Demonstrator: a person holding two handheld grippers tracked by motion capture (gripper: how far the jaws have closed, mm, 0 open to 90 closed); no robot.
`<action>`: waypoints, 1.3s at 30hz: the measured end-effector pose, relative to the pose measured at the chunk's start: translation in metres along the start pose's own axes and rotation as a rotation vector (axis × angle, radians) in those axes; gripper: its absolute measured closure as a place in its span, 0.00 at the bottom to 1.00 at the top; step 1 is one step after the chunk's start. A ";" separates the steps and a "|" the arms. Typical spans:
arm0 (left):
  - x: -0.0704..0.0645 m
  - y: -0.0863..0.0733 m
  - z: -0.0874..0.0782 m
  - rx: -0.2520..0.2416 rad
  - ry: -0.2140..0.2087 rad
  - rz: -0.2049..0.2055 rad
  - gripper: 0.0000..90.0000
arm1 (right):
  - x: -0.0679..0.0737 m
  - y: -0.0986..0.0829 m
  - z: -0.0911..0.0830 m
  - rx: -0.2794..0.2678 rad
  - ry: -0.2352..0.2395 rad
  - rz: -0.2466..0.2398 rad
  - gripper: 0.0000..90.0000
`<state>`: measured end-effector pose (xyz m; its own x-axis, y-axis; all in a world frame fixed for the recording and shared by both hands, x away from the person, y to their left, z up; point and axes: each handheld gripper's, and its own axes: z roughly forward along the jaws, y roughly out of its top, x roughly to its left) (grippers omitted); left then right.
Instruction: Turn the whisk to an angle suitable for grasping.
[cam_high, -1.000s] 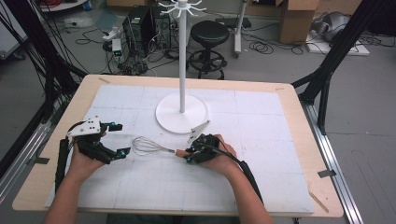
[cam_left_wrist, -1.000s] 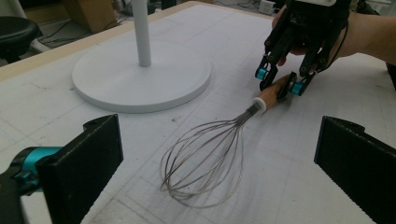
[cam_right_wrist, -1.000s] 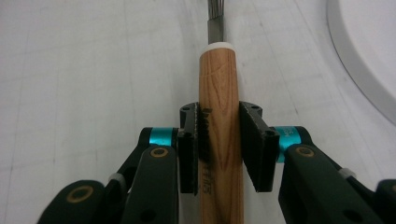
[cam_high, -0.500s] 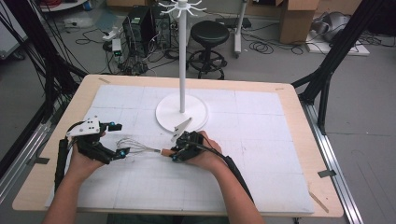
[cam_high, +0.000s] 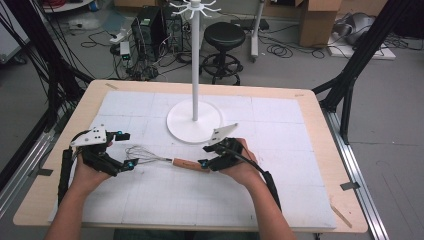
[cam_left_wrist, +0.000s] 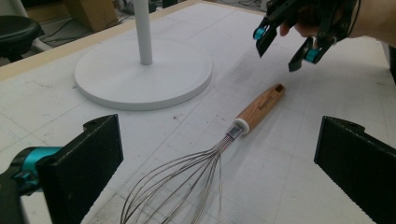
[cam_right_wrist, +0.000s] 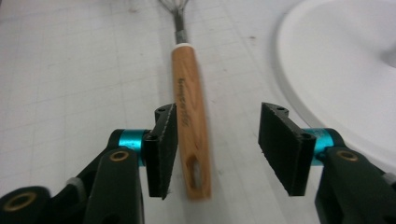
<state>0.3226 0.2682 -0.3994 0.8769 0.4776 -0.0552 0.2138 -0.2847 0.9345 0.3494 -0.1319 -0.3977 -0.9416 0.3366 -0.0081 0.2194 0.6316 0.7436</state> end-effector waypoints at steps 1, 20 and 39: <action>0.000 0.000 0.000 0.001 0.000 0.000 0.02 | -0.001 -0.003 -0.007 -0.016 -0.012 0.003 0.50; 0.000 0.000 0.002 0.009 -0.004 -0.005 0.02 | -0.001 -0.066 -0.082 -0.195 -0.168 0.155 0.34; -0.002 0.002 0.003 0.009 -0.017 -0.010 0.02 | -0.011 -0.071 -0.093 -0.273 -0.227 0.199 0.27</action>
<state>0.3230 0.2641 -0.3989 0.8819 0.4661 -0.0706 0.2264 -0.2873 0.9307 0.3202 -0.2455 -0.3884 -0.8008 0.5982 0.0290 0.2867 0.3404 0.8955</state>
